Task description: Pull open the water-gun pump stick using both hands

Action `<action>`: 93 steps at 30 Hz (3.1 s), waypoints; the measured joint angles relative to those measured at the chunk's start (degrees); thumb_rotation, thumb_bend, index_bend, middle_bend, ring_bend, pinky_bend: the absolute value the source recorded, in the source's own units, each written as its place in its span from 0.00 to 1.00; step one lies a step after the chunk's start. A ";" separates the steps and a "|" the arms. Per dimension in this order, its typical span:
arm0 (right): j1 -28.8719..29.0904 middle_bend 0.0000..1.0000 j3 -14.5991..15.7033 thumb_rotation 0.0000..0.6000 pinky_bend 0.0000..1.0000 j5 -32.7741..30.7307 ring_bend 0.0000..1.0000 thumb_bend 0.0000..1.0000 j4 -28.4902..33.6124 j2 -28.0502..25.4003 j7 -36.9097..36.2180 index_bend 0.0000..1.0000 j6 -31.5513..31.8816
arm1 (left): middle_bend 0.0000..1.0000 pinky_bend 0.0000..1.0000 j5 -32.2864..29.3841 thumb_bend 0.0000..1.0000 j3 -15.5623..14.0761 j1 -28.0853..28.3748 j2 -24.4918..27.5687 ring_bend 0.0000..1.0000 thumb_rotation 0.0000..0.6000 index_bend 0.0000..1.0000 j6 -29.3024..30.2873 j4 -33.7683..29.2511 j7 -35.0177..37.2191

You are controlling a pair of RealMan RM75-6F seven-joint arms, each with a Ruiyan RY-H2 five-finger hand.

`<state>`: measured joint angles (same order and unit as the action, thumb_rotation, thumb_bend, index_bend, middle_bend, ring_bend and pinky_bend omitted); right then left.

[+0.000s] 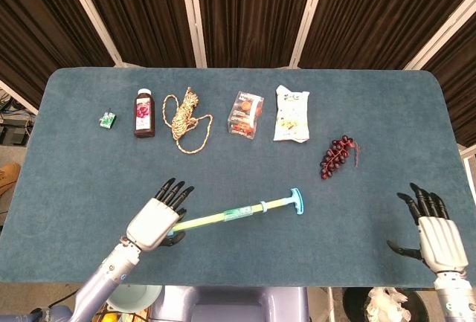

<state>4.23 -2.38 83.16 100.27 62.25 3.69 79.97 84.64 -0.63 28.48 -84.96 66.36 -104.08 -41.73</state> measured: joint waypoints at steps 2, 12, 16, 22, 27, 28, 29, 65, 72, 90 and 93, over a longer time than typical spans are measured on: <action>0.50 0.00 -0.12 1.00 0.00 0.01 0.00 0.15 0.90 0.59 0.23 0.25 -0.57 | 0.07 0.02 -0.06 0.39 0.19 0.14 -0.04 0.00 1.00 0.61 -0.15 -0.38 0.25; 4.71 0.00 -2.86 1.00 0.00 -5.98 0.00 0.16 4.63 7.78 7.73 0.33 -5.04 | 0.07 0.02 -0.09 0.39 1.63 1.40 -0.09 0.00 1.00 0.61 -0.80 -2.88 -0.46; 6.55 0.01 -4.64 1.00 0.00 -10.62 0.00 0.18 5.37 11.82 11.35 0.36 -6.19 | 0.07 0.02 -0.50 0.39 2.11 1.85 0.12 0.00 1.00 0.61 -1.08 -3.73 -1.07; 9.22 0.01 -7.27 1.00 0.00 -17.69 0.00 0.20 5.96 18.22 16.77 0.38 -6.61 | 0.07 0.02 -1.26 0.39 2.64 2.43 0.19 0.00 1.00 0.61 -1.57 -3.76 -1.21; 10.85 0.02 -7.86 1.00 0.00 -19.63 0.00 0.21 5.58 23.02 19.99 0.40 -5.95 | 0.07 0.02 -2.28 0.39 3.44 2.94 -0.15 0.00 1.00 0.61 -1.86 -3.14 -0.46; 11.05 0.02 -7.85 1.00 0.00 -19.77 0.00 0.21 5.37 23.84 20.37 0.40 -5.75 | 0.07 0.02 -2.42 0.39 3.53 2.99 -0.17 0.00 1.00 0.61 -1.87 -3.17 -0.28; 11.33 0.02 -7.85 1.00 0.00 -20.01 0.00 0.21 5.00 24.96 20.83 0.40 -5.52 | 0.07 0.02 -2.57 0.39 3.65 3.05 -0.17 0.00 1.00 0.61 -1.86 -3.25 -0.12; 17.04 0.04 -11.22 1.00 0.00 -27.64 0.00 0.25 -4.47 39.88 25.01 0.48 -2.95 | 0.07 0.02 -3.81 0.39 3.77 4.40 1.09 0.00 1.00 0.61 -1.42 -5.76 0.87; 17.80 0.04 -11.85 1.00 0.00 -27.93 0.00 0.25 -5.65 40.99 25.34 0.48 -2.69 | 0.07 0.02 -3.63 0.39 3.42 4.53 0.98 0.00 1.00 0.61 -1.33 -6.18 0.71; 17.49 0.06 -11.15 1.00 0.00 -29.46 0.00 0.29 -8.61 41.89 24.71 0.54 -3.18 | 0.07 0.02 -3.72 0.39 3.47 4.70 0.88 0.00 1.00 0.61 -0.90 -6.33 0.63; 17.45 0.07 -11.07 1.00 0.00 -29.65 0.00 0.32 -9.03 42.14 24.62 0.56 -3.25 | 0.07 0.02 -3.71 0.39 3.48 4.76 0.84 0.00 1.00 0.61 -0.89 -6.42 0.61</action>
<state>21.68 -13.45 53.51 91.24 104.38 28.31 76.72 80.93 2.85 33.24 -84.12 65.47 -110.50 -41.12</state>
